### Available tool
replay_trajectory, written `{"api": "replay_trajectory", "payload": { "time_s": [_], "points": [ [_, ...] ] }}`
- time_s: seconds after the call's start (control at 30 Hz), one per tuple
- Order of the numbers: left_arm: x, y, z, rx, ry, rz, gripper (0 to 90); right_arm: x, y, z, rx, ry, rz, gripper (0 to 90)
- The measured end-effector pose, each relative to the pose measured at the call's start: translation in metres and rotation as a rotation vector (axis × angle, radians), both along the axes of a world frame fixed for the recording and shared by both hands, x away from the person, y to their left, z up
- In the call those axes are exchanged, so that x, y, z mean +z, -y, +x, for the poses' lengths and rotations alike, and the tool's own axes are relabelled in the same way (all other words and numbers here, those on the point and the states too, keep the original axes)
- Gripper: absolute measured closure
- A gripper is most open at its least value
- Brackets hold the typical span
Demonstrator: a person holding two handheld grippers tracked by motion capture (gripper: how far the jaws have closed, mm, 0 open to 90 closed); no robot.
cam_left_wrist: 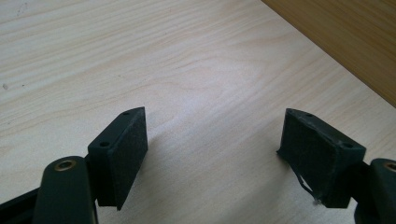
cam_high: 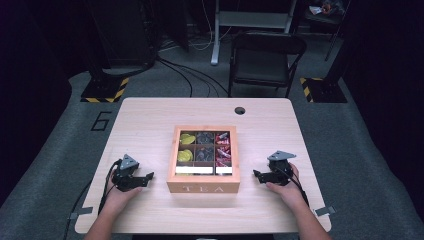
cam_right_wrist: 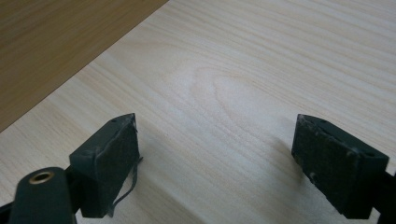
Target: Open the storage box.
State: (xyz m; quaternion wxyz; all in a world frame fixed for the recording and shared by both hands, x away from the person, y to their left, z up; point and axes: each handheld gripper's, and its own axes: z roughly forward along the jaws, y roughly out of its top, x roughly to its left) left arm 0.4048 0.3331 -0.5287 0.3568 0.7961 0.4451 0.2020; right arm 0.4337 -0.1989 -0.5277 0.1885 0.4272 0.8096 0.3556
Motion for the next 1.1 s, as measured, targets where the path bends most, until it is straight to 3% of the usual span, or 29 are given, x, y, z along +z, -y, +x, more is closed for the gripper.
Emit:
{"api": "replay_trajectory", "payload": {
  "time_s": [0.53,0.93,1.1],
  "points": [
    [-0.0006,0.0014,-0.0007,0.018,0.006,-0.002,23.1,-0.0001,-0.0001,-0.0013,-0.008,0.001,0.0,15.0],
    [0.001,0.0038,-0.0008,0.037,-0.007,-0.003,23.9,0.0031,0.0009,-0.0044,-0.013,0.0,0.009,30.7],
    [0.0035,0.0033,-0.0015,0.052,-0.027,-0.038,27.1,0.0062,-0.0003,-0.0063,-0.018,-0.025,0.015,36.2]
  ]
}}
